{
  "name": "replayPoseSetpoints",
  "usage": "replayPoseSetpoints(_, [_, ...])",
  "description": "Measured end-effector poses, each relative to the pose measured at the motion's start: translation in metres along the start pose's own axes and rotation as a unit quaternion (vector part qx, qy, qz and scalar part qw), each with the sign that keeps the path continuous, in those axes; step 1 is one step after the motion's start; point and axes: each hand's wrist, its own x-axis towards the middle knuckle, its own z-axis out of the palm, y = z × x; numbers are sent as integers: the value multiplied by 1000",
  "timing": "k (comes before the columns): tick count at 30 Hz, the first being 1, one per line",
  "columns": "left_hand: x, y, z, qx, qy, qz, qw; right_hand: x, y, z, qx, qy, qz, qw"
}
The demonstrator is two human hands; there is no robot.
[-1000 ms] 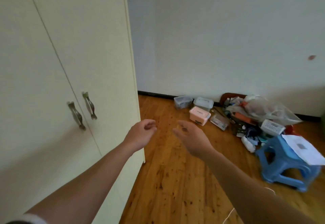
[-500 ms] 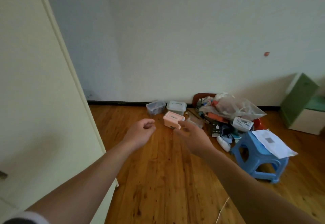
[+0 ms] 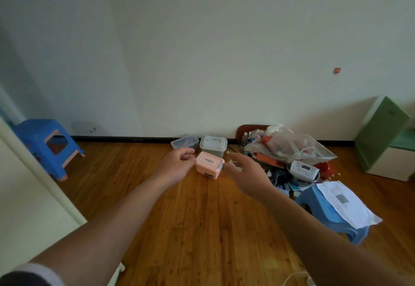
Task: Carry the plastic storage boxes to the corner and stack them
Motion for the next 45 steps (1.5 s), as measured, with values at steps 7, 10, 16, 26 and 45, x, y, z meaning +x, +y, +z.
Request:
replayPoseSetpoints(7, [89,-2,11,3,-7,-9,1000,89,14,1,-9,-5,4,1000])
replayPoseSetpoints(10, [132,-5,11,-12,-15,-1,1000,131,16,0,-35,2,-1,999])
replayPoseSetpoints(16, [239,-7,-7,-27,-19,-4,999,223,6,4,-48,-2,10,999])
replayPoseSetpoints(26, [377,-17,-22,-35,-45,4,998,345,-17,-1,-78,24,23,996])
replayPoseSetpoints(45, [624,25,33,-19,-53,-15,998,599,46,-45,-11,18,35,999])
